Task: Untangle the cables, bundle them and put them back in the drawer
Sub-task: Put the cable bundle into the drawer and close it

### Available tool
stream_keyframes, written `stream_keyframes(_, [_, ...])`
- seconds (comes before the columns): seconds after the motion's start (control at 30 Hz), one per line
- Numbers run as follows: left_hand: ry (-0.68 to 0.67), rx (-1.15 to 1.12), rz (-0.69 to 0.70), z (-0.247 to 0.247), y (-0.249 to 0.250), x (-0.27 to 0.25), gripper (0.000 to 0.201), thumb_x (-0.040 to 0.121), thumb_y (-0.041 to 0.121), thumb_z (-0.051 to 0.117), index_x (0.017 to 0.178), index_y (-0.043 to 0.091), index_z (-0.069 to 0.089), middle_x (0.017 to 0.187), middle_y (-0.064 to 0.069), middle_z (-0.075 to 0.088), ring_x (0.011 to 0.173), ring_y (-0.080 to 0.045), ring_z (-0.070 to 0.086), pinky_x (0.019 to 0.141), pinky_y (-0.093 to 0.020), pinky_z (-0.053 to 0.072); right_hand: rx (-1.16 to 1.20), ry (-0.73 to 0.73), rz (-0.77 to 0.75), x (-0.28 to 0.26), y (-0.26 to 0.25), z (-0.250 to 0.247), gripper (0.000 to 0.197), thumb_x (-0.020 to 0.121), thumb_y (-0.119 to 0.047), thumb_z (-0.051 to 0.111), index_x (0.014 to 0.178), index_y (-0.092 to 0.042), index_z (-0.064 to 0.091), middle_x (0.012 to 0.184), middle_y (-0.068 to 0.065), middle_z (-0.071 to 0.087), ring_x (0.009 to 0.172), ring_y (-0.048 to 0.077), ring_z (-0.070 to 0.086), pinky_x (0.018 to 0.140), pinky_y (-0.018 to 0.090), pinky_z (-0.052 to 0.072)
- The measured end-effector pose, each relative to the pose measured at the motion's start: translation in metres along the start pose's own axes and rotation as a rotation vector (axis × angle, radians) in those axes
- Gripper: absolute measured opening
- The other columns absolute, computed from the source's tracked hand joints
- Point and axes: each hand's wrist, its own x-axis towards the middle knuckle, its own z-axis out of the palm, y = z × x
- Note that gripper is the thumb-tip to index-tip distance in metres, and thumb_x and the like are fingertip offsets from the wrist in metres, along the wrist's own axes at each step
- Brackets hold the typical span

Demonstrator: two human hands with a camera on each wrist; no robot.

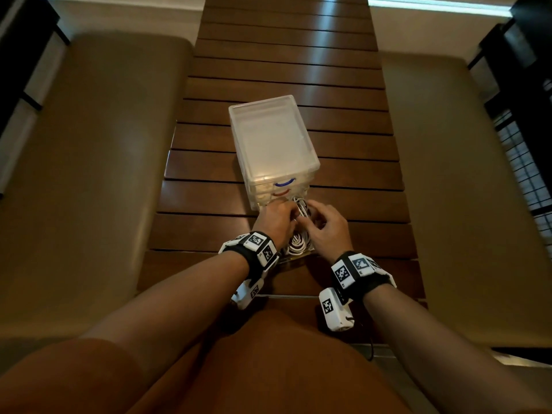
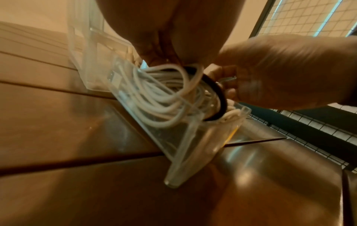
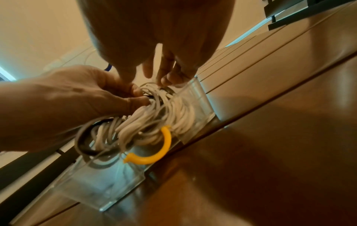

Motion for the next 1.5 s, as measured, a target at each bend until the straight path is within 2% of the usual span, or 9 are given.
stream_keyframes(0.17, [-0.065,-0.087,-0.066,-0.012,0.000,0.000,0.022,0.075,0.021,0.079,0.078,0.013,0.059,0.076,0.001,0.060,0.071,-0.017,0.056,0.069,-0.031,0.050,-0.086,-0.009,-0.096,0.005,0.006,0.006,0.036,0.086,-0.003,0.066,0.121,-0.011,0.066,0.090,-0.003,0.053,0.081,0.012,0.053,0.078,0.031,0.051])
stream_keyframes(0.37, [-0.041,-0.044,0.054,-0.024,-0.026,-0.034,0.030,0.085,0.027,0.071,0.111,0.014,0.070,0.115,-0.003,0.066,0.106,-0.016,0.055,0.096,-0.025,0.039,-0.283,-0.067,-0.187,0.001,-0.001,0.007,0.031,0.084,-0.002,0.063,0.113,-0.008,0.069,0.099,0.014,0.046,0.076,0.018,0.044,0.066,0.028,0.044])
stream_keyframes(0.5, [0.000,-0.141,-0.115,-0.020,-0.041,-0.036,0.028,0.069,0.032,0.083,0.087,0.018,0.067,0.111,0.002,0.056,0.093,-0.010,0.051,0.079,-0.027,0.048,-0.460,-0.170,-0.320,-0.003,-0.010,0.003,0.026,0.092,-0.014,0.050,0.115,-0.008,0.061,0.102,0.011,0.047,0.084,0.018,0.044,0.074,0.038,0.049])
stream_keyframes(0.6, [0.012,-0.051,-0.213,-0.017,-0.042,-0.031,0.042,0.065,0.047,0.082,0.083,0.019,0.056,0.101,0.007,0.054,0.086,-0.012,0.052,0.072,-0.028,0.046,-0.324,-0.146,-0.323,-0.008,-0.015,0.008,0.041,0.095,-0.026,0.043,0.132,-0.009,0.047,0.128,0.010,0.044,0.111,0.020,0.046,0.097,0.036,0.045])
stream_keyframes(0.8, [-0.028,-0.039,-0.375,-0.011,-0.040,-0.021,0.044,0.067,0.053,0.079,0.096,0.026,0.061,0.093,0.005,0.068,0.087,-0.019,0.065,0.077,-0.039,0.056,-0.565,-0.396,-0.352,-0.008,0.002,0.026,0.066,0.100,-0.043,0.030,0.152,-0.007,0.012,0.160,0.015,0.011,0.148,0.030,0.011,0.119,0.044,0.022])
stream_keyframes(0.93, [-0.085,-0.188,-0.351,-0.028,-0.048,-0.020,0.037,0.076,0.041,0.077,0.074,0.016,0.049,0.075,-0.003,0.063,0.068,-0.022,0.061,0.061,-0.034,0.053,-0.697,-0.432,-0.347,-0.009,0.001,0.031,0.074,0.095,-0.054,0.009,0.153,-0.009,0.001,0.161,0.013,-0.003,0.149,0.025,-0.004,0.122,0.041,0.006])
stream_keyframes(1.1, [0.153,-0.328,-0.460,-0.036,-0.052,-0.024,0.033,0.078,0.031,0.078,0.080,0.016,0.049,0.076,0.003,0.059,0.061,-0.008,0.055,0.048,-0.014,0.039,-0.757,-0.394,-0.374,-0.009,-0.002,0.031,0.079,0.094,-0.061,0.018,0.153,-0.010,0.005,0.161,0.012,0.003,0.149,0.023,-0.004,0.117,0.035,-0.019])
stream_keyframes(1.37, [0.223,-0.404,-0.549,-0.021,-0.039,-0.009,0.024,0.079,0.037,0.076,0.084,0.021,0.060,0.077,0.008,0.062,0.063,-0.001,0.054,0.048,-0.007,0.035,-0.744,-0.424,-0.399,-0.006,-0.002,0.031,0.099,0.086,-0.075,0.024,0.153,-0.005,0.006,0.161,0.017,0.006,0.149,0.028,-0.001,0.119,0.040,-0.009])
stream_keyframes(1.5, [0.181,-0.455,-0.600,-0.024,-0.038,-0.002,0.027,0.076,0.040,0.077,0.093,0.020,0.069,0.081,0.005,0.068,0.074,-0.009,0.063,0.058,-0.016,0.043,-0.702,-0.421,-0.407,-0.005,-0.002,0.030,0.099,0.082,-0.078,0.033,0.154,-0.015,0.006,0.160,0.018,0.010,0.149,0.031,0.002,0.120,0.042,-0.005])
